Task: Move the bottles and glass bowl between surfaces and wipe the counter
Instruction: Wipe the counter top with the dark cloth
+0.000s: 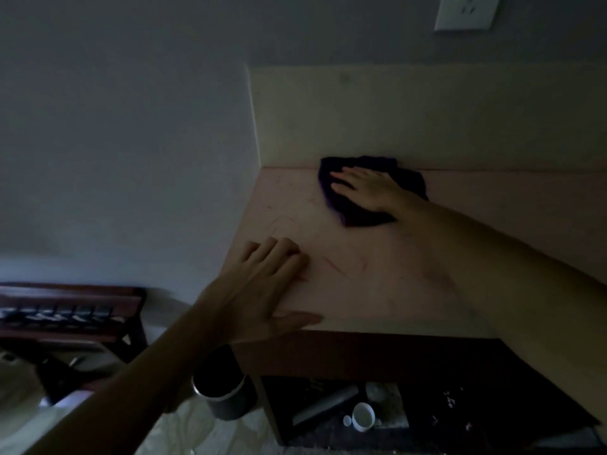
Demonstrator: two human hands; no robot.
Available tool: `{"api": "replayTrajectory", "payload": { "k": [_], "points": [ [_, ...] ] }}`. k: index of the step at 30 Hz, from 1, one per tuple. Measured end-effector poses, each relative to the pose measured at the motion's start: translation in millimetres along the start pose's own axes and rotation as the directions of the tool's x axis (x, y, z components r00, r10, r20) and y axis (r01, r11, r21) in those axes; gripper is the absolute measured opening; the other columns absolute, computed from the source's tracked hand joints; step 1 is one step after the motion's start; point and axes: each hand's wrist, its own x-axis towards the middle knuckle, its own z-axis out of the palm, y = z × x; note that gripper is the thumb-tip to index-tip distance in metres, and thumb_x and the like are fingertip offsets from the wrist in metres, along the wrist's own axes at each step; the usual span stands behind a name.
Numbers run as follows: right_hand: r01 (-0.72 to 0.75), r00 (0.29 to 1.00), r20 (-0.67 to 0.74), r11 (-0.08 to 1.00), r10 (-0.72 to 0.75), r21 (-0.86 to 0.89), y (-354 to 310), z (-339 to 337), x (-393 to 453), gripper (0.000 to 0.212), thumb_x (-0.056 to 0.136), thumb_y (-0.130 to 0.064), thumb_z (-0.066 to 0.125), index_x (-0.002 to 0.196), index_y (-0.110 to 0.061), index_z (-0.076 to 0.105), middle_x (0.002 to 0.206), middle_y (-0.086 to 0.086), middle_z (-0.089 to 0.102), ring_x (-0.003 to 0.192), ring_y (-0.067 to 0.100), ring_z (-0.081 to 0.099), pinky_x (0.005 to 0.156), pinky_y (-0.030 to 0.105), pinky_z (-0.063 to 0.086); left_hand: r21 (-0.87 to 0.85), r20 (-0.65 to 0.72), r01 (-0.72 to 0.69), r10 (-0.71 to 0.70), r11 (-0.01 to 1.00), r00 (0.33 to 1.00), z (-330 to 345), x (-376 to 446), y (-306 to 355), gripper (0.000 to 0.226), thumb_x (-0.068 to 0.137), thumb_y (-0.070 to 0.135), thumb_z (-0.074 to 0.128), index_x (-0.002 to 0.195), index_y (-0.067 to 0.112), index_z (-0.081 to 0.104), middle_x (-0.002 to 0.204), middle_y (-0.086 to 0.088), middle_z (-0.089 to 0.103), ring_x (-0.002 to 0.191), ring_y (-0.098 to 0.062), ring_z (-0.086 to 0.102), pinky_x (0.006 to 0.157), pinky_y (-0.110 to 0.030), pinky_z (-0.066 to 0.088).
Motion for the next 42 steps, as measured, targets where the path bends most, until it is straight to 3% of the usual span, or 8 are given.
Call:
{"api": "replayTrajectory", "payload": {
  "k": [4, 12, 16, 22, 34, 42],
  "points": [
    [-0.009, 1.0, -0.015, 1.0, 0.009, -0.012, -13, 5, -31, 0.059, 0.097, -0.061, 0.013, 0.152, -0.041, 0.014, 0.164, -0.01, 0.006, 0.151, 0.014, 0.005, 0.12, 0.044, 0.003, 0.01, 0.014, 0.006, -0.006, 1.0, 1.0, -4, -1, 2, 0.082, 0.082, 0.084, 0.035, 0.126, 0.018, 0.054, 0.121, -0.002, 0.052, 0.101, -0.021, 0.051, 0.09, -0.038, 0.041],
    [0.153, 0.987, -0.061, 0.988, -0.151, 0.032, -83, 24, -189, 0.057, 0.097, -0.059, 0.01, 0.152, -0.042, 0.011, 0.163, -0.012, 0.004, 0.15, 0.011, 0.001, 0.12, 0.044, 0.001, 0.0, -0.032, 0.055, -0.055, 0.998, 0.998, -9, -7, 10, 0.083, 0.082, 0.08, 0.04, 0.121, 0.009, 0.058, 0.117, -0.006, 0.056, 0.098, -0.026, 0.054, 0.084, -0.037, 0.042],
    [0.199, 0.975, -0.104, 0.98, -0.195, 0.03, -104, 32, -228, 0.058, 0.097, -0.059, 0.012, 0.152, -0.042, 0.012, 0.163, -0.013, 0.005, 0.15, 0.01, 0.001, 0.121, 0.045, 0.003, -0.021, -0.048, 0.093, -0.093, 0.995, 0.994, -8, -36, -8, 0.079, 0.085, 0.076, 0.04, 0.123, 0.01, 0.057, 0.122, -0.006, 0.055, 0.102, -0.024, 0.056, 0.085, -0.034, 0.044],
    [0.215, 0.976, -0.037, 0.975, -0.213, 0.06, -99, 23, -182, 0.057, 0.097, -0.06, 0.007, 0.151, -0.043, 0.013, 0.163, -0.014, 0.005, 0.15, 0.007, 0.0, 0.121, 0.044, 0.003, -0.042, -0.022, 0.082, -0.083, 0.996, 0.996, -7, -45, -22, 0.076, 0.088, 0.073, 0.039, 0.128, 0.01, 0.055, 0.126, -0.005, 0.054, 0.105, -0.022, 0.055, 0.089, -0.033, 0.044],
    [0.095, 0.995, -0.001, 0.995, -0.095, 0.032, -100, 9, 31, 0.058, 0.096, -0.061, 0.01, 0.151, -0.043, 0.018, 0.163, -0.01, 0.011, 0.15, 0.015, 0.009, 0.119, 0.046, 0.007, -0.05, -0.032, 0.063, -0.065, 0.997, 0.997, 4, -44, -30, 0.076, 0.087, 0.072, 0.044, 0.13, 0.01, 0.055, 0.125, -0.008, 0.054, 0.101, -0.025, 0.048, 0.087, -0.037, 0.037],
    [0.105, 0.994, -0.006, 0.994, -0.105, 0.023, -110, 12, 11, 0.057, 0.097, -0.058, 0.011, 0.152, -0.042, 0.014, 0.163, -0.011, 0.007, 0.151, 0.016, 0.005, 0.121, 0.046, 0.004, -0.043, -0.003, 0.121, -0.122, 0.992, 0.993, -6, -44, -26, 0.082, 0.083, 0.078, 0.041, 0.131, 0.012, 0.049, 0.135, -0.006, 0.048, 0.111, -0.025, 0.052, 0.093, -0.037, 0.04]
  ]
}}
